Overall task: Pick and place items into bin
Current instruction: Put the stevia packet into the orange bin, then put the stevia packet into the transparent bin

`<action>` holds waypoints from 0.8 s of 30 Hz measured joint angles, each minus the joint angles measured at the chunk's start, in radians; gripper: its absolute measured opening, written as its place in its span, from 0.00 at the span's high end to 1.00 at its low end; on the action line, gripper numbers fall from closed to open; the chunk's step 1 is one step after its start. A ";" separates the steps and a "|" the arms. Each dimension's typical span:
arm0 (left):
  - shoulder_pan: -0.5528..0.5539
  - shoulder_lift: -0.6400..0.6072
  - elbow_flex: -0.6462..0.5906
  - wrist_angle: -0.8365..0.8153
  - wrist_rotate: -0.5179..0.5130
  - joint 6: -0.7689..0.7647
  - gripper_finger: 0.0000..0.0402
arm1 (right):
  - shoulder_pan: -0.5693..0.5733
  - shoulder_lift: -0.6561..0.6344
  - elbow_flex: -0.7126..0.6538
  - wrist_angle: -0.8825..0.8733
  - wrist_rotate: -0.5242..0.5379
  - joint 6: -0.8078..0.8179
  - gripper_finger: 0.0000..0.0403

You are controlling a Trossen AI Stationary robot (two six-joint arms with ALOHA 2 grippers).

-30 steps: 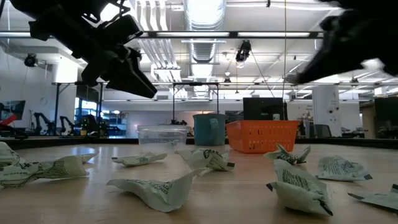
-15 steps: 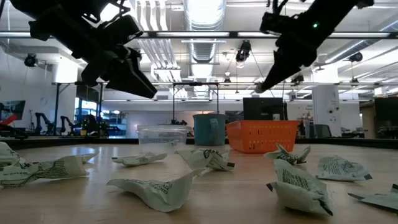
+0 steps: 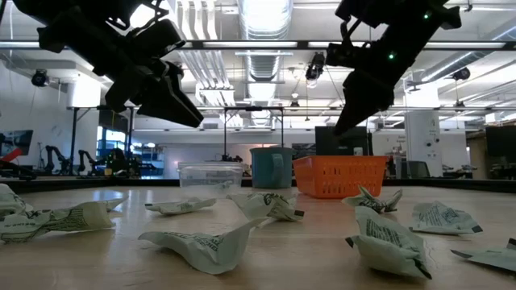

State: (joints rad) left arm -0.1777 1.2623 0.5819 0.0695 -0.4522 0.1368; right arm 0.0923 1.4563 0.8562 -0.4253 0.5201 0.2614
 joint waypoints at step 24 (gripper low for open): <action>-0.101 0.038 -0.014 -0.288 0.321 -0.353 0.66 | 0.168 -0.010 0.000 0.018 -0.007 -0.073 0.63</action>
State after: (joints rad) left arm -0.2790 1.3007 0.5674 -0.2184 -0.1308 -0.2159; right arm 0.2599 1.4467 0.8562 -0.4072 0.5135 0.1882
